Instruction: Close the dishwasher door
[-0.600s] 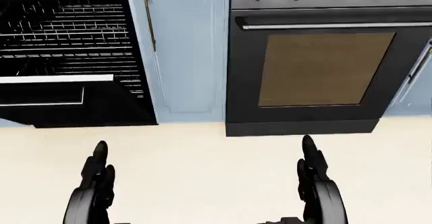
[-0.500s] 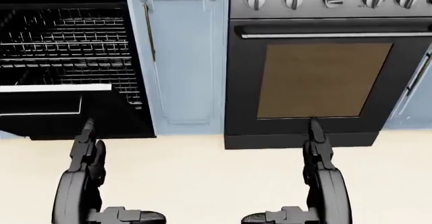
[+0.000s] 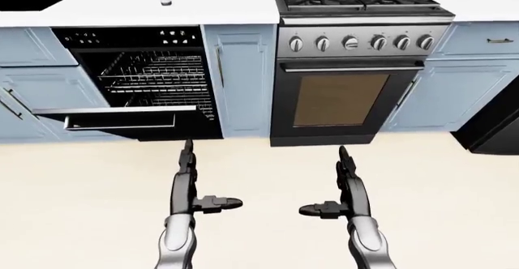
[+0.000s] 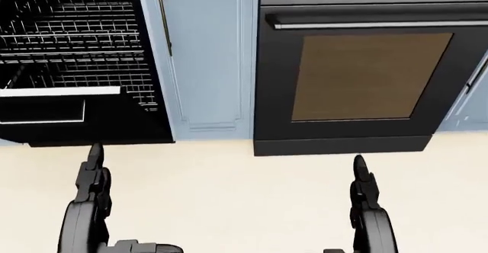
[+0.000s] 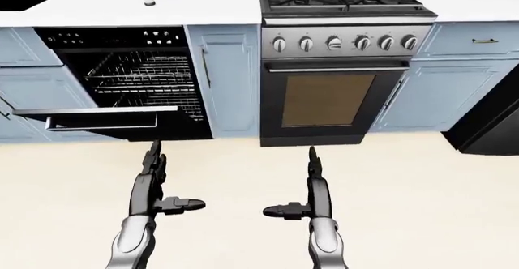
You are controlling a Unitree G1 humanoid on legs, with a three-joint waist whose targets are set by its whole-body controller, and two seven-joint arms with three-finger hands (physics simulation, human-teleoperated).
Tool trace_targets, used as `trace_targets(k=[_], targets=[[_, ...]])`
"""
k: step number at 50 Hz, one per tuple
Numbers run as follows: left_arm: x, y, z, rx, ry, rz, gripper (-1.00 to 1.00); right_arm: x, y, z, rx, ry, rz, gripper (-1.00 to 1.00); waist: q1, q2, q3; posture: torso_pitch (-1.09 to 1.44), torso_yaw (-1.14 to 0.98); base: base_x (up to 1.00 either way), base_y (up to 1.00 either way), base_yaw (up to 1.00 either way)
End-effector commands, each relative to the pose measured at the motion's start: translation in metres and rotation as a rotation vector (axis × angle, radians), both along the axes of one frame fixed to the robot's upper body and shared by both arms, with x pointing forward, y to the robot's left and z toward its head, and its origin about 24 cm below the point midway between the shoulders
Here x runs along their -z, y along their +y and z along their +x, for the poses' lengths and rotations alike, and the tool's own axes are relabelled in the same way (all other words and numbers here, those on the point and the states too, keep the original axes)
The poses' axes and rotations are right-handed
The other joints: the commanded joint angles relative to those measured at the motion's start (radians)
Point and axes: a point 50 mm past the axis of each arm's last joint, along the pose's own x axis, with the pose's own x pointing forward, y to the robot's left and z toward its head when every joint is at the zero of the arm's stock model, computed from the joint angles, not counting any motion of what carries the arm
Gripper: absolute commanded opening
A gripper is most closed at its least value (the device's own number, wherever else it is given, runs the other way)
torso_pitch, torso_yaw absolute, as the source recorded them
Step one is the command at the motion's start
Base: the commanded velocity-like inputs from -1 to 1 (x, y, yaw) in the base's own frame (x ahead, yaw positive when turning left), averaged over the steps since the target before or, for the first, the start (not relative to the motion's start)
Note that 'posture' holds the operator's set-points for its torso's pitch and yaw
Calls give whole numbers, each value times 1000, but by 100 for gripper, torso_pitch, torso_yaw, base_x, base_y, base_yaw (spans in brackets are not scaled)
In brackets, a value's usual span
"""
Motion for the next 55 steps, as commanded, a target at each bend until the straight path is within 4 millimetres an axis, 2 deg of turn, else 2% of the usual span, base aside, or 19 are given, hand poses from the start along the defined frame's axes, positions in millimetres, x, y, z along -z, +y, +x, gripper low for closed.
trace_targets(k=[1,4,5,7,23,27,30,31,37,40,41,42,43,44,46,51,53,54,55], targets=[[-18,-1,5,9,-96,7,100,-15,2,6,-9,-91,-5,100,0,1,-18,0,0,0,0,0],[-16,-1,5,8,-93,6,100,-15,3,6,-14,-90,-1,100,1,1,-15,0,0,0,0,2],[-16,-1,5,7,-93,5,100,-16,4,6,-18,-91,-1,100,3,7,-29,0,0,0,0,13],[-17,-1,5,8,-95,3,100,-15,4,6,-17,-91,3,100,4,8,-7,0,0,0,0,16],[-15,-1,5,10,-91,6,100,-14,6,7,-19,-96,1,100,18,14,11,0,0,0,0,30],[-15,-1,6,10,-92,6,100,-16,5,6,-20,-96,0,100,23,5,16,0,0,0,0,46],[-16,0,6,8,-94,5,100,-16,6,7,-23,-99,1,100,22,-21,24,0,0,0,0,46],[-16,0,6,8,-94,5,100,-16,6,7,-24,-99,1,100,25,-22,24,0,0,0,0,48],[-16,0,6,10,-95,5,100,-18,5,7,-22,-101,-1,100,15,12,10,0,0,0,0,47],[-16,-1,6,11,-93,6,100,-18,5,7,-23,-101,0,100,9,61,16,0,0,0,0,60],[-16,-1,6,12,-94,6,100,-18,5,7,-23,-102,1,100,9,91,5,0,0,0,0,65],[-16,-1,5,12,-94,6,100,-18,5,7,-22,-102,1,100,26,53,15,0,0,0,0,64],[-16,-1,5,12,-94,6,100,-19,5,7,-24,-103,1,100,20,69,11,0,0,0,0,64],[-16,-1,5,12,-94,6,100,-19,5,7,-24,-102,1,100,29,64,11,0,0,0,0,65],[-17,-1,5,12,-95,6,100,-19,5,7,-26,-103,2,100,33,48,6,0,0,0,0,64],[-17,-1,5,10,-97,8,100,-20,6,6,-26,-104,2,100,21,0,24,0,0,0,0,64],[-17,-1,5,10,-97,8,100,-20,6,6,-26,-105,3,100,17,-31,26,0,0,0,0,64],[-17,-1,5,11,-97,8,100,-20,6,6,-26,-104,5,100,14,-57,20,0,0,0,0,65],[-17,-1,5,10,-97,8,100,-19,6,6,-26,-103,4,100,9,-95,4,0,0,0,0,65]])
